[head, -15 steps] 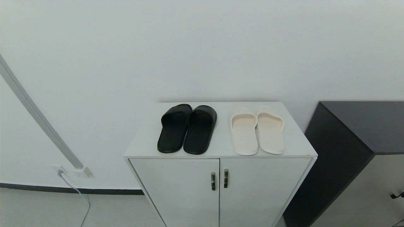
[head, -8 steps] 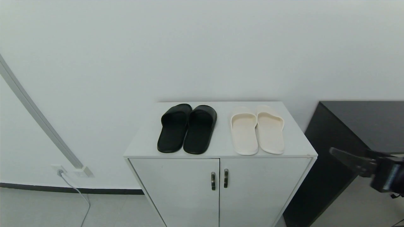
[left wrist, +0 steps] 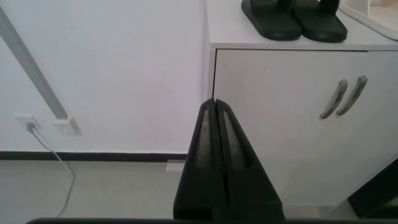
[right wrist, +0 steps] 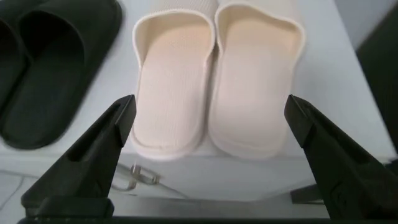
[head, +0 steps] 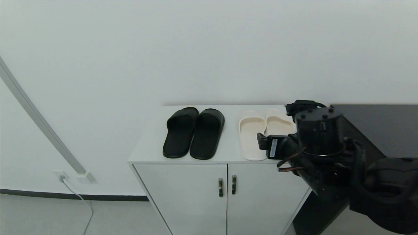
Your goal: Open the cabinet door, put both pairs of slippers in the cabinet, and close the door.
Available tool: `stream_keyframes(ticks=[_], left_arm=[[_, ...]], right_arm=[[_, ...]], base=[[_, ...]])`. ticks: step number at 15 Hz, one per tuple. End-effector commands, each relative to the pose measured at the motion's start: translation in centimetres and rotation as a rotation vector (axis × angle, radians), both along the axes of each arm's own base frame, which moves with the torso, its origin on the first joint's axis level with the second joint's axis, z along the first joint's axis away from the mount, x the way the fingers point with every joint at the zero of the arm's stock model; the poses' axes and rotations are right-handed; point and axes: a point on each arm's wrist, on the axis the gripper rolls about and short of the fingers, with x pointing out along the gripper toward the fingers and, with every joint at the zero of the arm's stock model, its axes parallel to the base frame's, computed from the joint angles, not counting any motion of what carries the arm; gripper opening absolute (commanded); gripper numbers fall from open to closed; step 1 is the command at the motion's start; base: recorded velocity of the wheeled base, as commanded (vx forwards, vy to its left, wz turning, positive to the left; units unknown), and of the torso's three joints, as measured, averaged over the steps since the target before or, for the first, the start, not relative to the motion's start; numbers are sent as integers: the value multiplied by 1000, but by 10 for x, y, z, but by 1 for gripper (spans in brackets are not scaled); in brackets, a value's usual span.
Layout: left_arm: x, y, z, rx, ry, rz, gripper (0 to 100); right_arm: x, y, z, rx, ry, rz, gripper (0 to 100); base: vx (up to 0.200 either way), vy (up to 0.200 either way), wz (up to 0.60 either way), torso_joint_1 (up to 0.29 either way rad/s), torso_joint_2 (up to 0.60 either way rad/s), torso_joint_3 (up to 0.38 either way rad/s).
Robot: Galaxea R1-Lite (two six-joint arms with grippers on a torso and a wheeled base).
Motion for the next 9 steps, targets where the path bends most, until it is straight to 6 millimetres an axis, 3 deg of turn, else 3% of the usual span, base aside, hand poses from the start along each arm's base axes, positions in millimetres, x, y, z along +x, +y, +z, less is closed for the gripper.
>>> stream_keyframes(ticks=[1,9], left_arm=[[0,0,0,-1,1,0,0],[0,0,0,-4,1,0,0]], right_arm=[[37,16,-27,-66,36,-40,100],[110,16,-31,-102,3,7,100]], base=[[0,0,0,0,0,0],[0,0,0,0,0,0]])
